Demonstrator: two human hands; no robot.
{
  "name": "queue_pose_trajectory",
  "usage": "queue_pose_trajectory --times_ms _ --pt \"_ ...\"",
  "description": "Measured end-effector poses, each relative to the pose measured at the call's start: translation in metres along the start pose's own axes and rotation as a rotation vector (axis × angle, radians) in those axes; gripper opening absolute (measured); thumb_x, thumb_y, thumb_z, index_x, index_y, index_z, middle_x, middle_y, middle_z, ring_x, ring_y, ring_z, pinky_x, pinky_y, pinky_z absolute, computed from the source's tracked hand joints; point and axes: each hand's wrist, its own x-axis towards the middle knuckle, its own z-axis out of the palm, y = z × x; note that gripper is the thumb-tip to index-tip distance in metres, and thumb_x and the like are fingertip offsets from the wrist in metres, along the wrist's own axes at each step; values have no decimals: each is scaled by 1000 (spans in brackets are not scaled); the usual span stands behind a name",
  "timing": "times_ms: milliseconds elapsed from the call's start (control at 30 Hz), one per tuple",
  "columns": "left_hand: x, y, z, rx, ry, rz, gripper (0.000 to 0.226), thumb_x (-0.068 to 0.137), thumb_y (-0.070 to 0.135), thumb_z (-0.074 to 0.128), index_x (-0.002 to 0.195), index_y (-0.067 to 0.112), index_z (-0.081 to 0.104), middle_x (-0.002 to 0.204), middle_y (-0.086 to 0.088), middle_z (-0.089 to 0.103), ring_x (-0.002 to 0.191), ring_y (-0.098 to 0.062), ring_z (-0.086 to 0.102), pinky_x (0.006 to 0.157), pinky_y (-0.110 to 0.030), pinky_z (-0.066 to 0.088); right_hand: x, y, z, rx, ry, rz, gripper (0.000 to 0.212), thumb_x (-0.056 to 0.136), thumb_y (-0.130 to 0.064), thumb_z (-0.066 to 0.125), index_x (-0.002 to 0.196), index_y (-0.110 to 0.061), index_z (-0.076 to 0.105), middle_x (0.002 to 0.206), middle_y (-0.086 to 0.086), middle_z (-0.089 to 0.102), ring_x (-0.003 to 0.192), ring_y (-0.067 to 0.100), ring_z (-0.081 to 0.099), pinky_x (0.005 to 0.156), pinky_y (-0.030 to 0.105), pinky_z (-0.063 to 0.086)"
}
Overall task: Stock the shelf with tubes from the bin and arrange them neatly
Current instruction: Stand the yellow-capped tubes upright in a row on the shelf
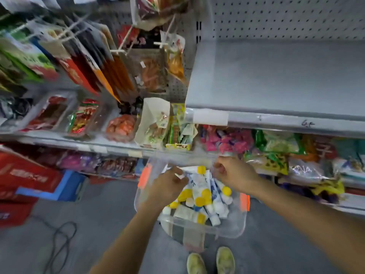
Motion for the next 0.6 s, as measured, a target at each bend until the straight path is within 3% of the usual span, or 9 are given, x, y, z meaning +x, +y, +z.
queue_pose_trajectory --times_ms 100,200,333,433,600 --pt "34 -42 42 -20 -88 -161 46 87 37 64 126 16 52 101 -1 65 106 -25 62 90 -29 46 26 19 59 16 -153 78 14 86 -30 61 96 -23 54 108 3 65 103 26 61 75 30 44" --pt "67 -72 78 -38 -45 -233 59 85 29 68 133 5 43 127 -17 56 121 -32 53 95 -34 43 53 32 107 32 -233 146 30 87 -35 62 110 -17 55 118 8 62 110 29 57 80 31 44" --pt "106 -92 115 -34 61 -312 61 92 24 57 142 1 30 139 -23 37 127 -37 42 97 -36 36 86 39 156 23 -207 206 58 89 -41 60 131 -6 39 132 17 49 119 36 52 89 39 45" --pt "132 -103 135 -57 102 -356 76 93 34 56 148 3 15 145 -24 32 129 -41 41 101 -42 35 105 42 182 4 -166 257 82 86 -50 62 140 -1 24 136 19 41 120 40 52 88 41 44" --pt "148 -111 144 -17 98 -355 103 84 34 71 152 8 -3 145 -19 31 127 -40 45 102 -45 37 122 46 205 121 -210 343 89 77 -48 74 134 -3 23 134 20 45 121 38 50 85 38 42"
